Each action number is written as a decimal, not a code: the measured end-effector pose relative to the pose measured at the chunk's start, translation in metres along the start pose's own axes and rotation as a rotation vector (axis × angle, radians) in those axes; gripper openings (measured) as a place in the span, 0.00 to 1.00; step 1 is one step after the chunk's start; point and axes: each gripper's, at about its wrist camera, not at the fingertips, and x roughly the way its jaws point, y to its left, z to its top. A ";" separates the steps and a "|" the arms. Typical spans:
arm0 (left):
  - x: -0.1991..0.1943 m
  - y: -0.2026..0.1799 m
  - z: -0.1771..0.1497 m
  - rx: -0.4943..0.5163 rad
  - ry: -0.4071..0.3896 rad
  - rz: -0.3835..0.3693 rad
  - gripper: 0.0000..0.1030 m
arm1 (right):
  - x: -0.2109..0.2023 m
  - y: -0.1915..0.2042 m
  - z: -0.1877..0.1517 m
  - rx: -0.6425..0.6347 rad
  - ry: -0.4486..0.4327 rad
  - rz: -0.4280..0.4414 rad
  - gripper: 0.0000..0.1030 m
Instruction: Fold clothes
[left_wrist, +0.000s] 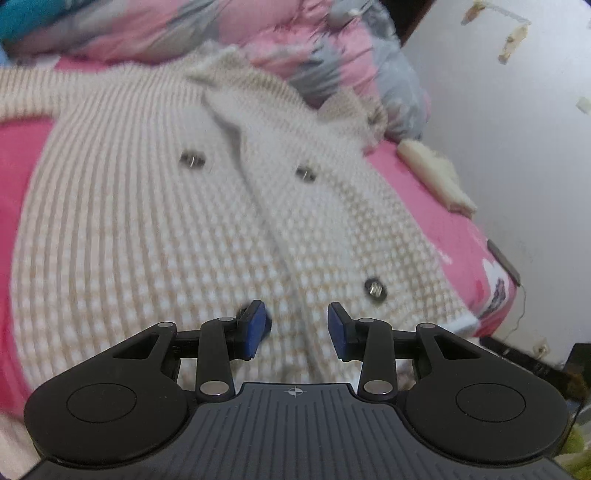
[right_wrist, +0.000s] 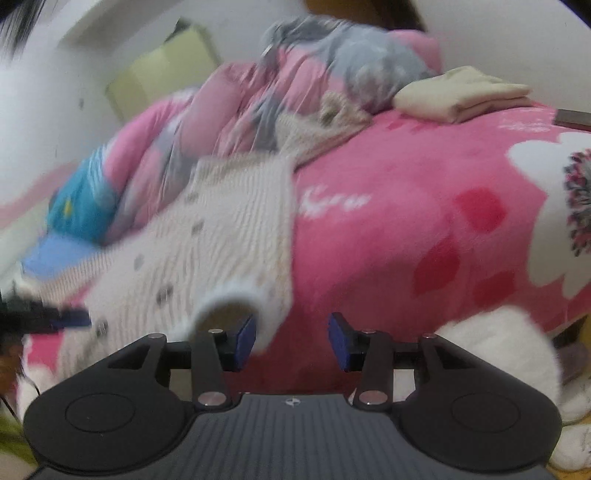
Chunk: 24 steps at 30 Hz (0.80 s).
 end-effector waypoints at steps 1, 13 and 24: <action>0.002 -0.002 0.006 0.019 -0.012 -0.017 0.36 | 0.001 -0.005 0.012 0.034 -0.027 0.015 0.45; 0.096 -0.015 0.049 0.052 -0.026 -0.086 0.36 | 0.203 -0.012 0.177 0.224 0.143 0.187 0.46; 0.100 0.026 0.048 -0.015 0.016 -0.210 0.35 | 0.395 -0.026 0.223 0.354 0.251 0.155 0.20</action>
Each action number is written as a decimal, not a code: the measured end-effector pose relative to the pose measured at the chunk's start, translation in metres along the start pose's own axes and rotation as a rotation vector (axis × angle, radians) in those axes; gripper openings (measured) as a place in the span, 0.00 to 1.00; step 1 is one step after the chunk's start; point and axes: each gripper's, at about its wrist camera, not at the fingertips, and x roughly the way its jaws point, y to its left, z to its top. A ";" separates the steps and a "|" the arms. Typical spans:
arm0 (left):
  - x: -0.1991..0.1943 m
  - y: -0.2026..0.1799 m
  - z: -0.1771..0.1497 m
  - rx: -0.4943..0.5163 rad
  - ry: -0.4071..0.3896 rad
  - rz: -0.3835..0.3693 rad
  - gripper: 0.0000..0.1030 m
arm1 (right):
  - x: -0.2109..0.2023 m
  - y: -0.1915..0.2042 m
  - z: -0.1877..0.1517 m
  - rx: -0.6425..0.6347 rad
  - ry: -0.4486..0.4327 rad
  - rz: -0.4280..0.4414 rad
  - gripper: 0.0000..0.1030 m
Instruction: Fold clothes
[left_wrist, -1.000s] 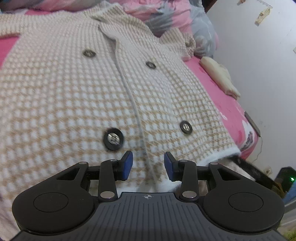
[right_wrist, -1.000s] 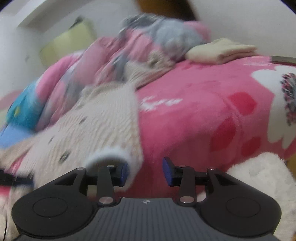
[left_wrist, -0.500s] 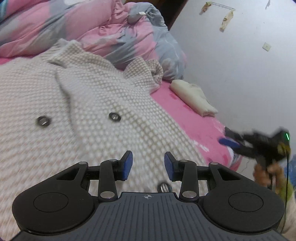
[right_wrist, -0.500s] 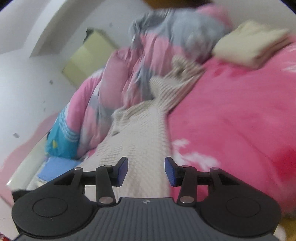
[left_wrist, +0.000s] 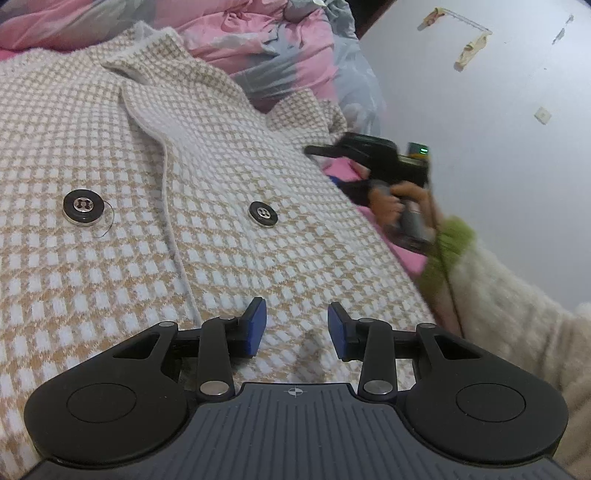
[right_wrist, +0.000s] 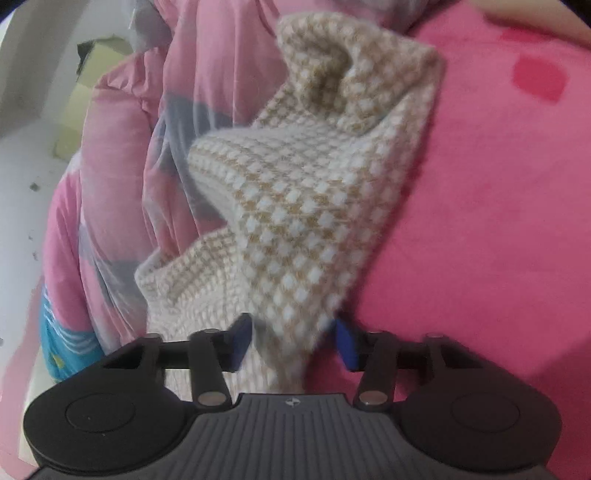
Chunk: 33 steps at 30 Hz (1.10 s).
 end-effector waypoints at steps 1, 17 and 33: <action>0.000 0.002 0.001 -0.001 0.007 -0.004 0.34 | -0.001 0.005 0.000 -0.042 -0.011 0.001 0.14; -0.003 0.004 0.009 0.001 0.070 0.009 0.29 | -0.086 0.035 -0.028 -0.398 -0.052 -0.043 0.26; -0.009 -0.002 0.012 0.006 0.100 0.063 0.29 | -0.188 0.038 -0.146 -0.845 0.087 -0.152 0.20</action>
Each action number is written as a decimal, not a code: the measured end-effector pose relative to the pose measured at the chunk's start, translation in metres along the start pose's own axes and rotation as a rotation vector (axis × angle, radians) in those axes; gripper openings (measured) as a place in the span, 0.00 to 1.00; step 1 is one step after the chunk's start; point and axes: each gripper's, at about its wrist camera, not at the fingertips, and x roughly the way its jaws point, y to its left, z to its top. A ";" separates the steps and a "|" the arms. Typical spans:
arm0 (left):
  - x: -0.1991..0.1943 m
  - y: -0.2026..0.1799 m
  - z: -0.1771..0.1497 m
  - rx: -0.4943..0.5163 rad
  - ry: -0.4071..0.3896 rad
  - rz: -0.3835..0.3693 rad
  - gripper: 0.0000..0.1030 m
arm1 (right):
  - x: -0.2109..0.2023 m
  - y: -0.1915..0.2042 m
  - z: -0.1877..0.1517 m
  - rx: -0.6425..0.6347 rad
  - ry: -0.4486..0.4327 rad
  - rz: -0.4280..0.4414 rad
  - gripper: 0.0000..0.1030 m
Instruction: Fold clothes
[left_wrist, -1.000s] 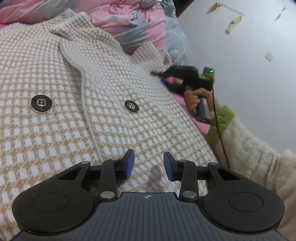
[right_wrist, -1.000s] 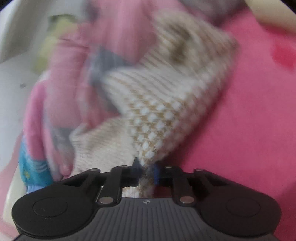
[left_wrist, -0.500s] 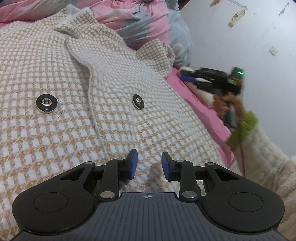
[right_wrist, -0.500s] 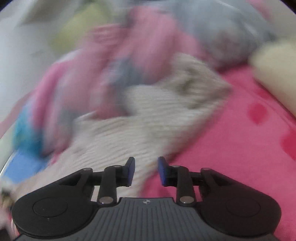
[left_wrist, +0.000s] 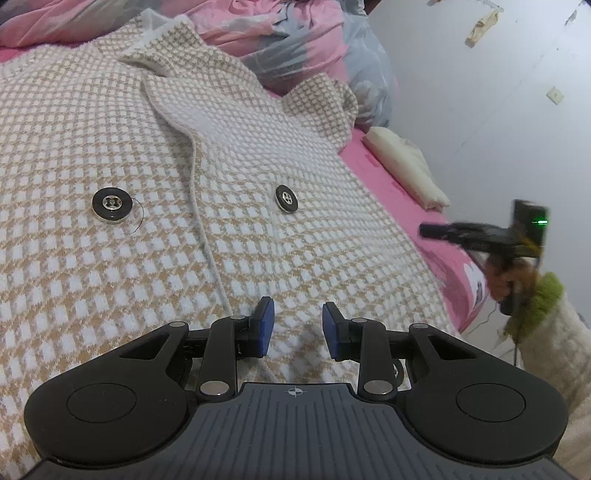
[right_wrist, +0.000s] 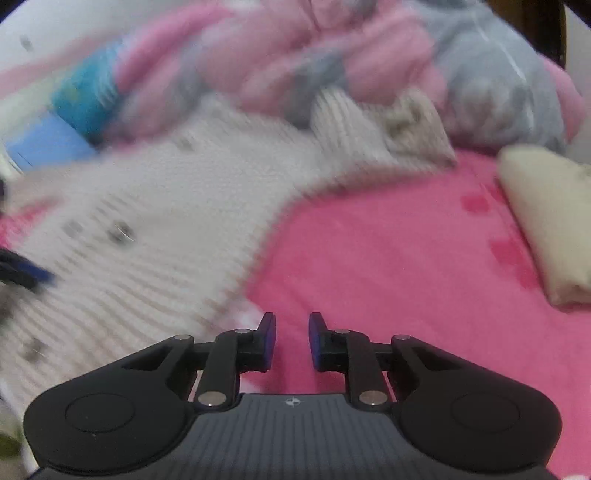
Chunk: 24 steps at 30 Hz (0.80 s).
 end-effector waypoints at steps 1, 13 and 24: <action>0.000 -0.002 0.001 0.002 0.005 0.009 0.29 | -0.001 0.014 0.005 -0.035 -0.031 0.050 0.19; -0.004 -0.026 -0.005 0.141 0.014 0.116 0.30 | -0.017 0.031 -0.032 -0.391 0.222 -0.105 0.21; -0.005 -0.032 -0.006 0.187 0.026 0.144 0.30 | -0.013 0.067 -0.064 -0.406 0.095 0.178 0.20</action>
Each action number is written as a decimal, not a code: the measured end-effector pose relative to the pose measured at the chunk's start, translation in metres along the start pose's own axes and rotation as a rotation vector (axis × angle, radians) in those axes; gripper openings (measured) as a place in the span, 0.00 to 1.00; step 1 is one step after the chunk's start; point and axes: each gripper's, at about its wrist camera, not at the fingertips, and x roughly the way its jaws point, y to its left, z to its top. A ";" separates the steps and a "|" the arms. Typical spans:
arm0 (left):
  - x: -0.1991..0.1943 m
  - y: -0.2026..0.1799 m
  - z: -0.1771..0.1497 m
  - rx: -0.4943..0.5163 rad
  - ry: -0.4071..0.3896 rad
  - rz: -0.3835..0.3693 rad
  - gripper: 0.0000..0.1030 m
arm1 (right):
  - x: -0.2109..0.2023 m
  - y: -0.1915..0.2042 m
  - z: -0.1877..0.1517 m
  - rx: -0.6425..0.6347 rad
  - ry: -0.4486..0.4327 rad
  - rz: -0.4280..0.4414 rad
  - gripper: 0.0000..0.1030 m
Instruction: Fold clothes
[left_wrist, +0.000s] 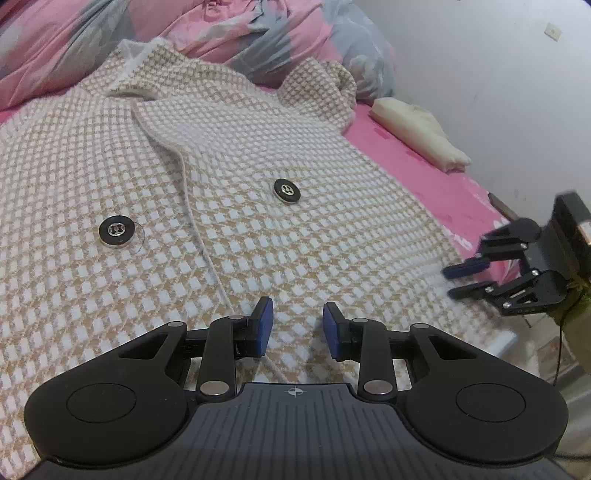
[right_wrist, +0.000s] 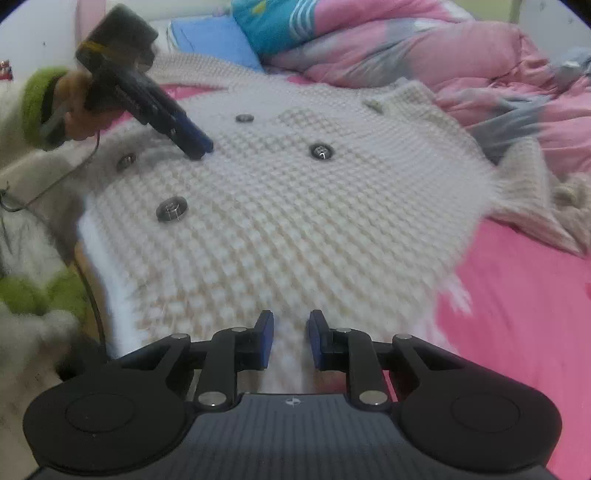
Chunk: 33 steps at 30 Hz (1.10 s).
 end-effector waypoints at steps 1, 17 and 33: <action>-0.001 0.000 -0.001 0.002 -0.001 0.001 0.30 | -0.012 -0.011 -0.006 0.075 0.006 -0.006 0.20; -0.004 -0.006 -0.005 0.061 -0.014 0.024 0.33 | -0.033 0.049 -0.024 -0.042 0.263 -0.160 0.22; -0.047 -0.017 -0.053 0.042 -0.088 0.084 0.43 | 0.018 0.112 -0.022 0.098 0.059 -0.310 0.49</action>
